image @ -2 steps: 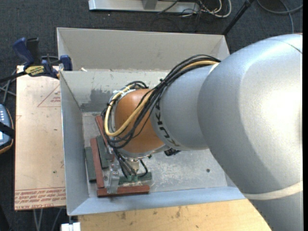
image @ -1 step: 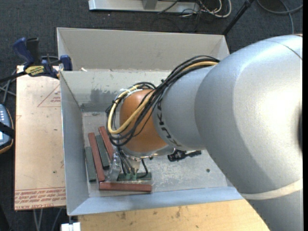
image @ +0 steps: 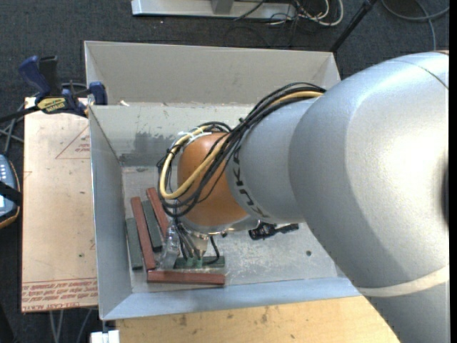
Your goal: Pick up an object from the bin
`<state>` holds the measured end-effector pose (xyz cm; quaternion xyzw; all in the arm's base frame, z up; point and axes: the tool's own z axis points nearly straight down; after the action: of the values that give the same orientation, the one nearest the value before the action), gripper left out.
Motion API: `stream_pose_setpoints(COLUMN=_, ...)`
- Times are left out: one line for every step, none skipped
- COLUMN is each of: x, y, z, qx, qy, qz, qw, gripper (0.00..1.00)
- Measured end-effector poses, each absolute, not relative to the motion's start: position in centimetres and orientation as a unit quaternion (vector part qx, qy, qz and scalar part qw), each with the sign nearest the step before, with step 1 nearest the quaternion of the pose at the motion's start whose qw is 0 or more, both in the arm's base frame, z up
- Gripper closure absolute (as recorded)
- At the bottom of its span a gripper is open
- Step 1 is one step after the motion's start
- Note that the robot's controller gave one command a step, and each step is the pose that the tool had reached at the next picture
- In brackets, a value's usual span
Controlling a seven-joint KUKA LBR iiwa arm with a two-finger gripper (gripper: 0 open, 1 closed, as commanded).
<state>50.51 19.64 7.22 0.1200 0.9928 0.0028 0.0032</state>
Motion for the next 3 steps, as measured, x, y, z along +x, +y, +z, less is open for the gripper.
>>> stream_pose_setpoints(x=51.1, y=19.1, z=12.2, qx=0.125, qy=0.992, qz=-0.001, qw=-0.003, gripper=1.00)
stream_pose_setpoints(x=50.5, y=19.5, z=19.1, qx=0.127, qy=0.992, qz=-0.001, qw=-0.002, gripper=1.00)
stream_pose_setpoints(x=50.4, y=20.6, z=18.3, qx=0.065, qy=0.998, qz=0.004, qw=0.007, gripper=1.00)
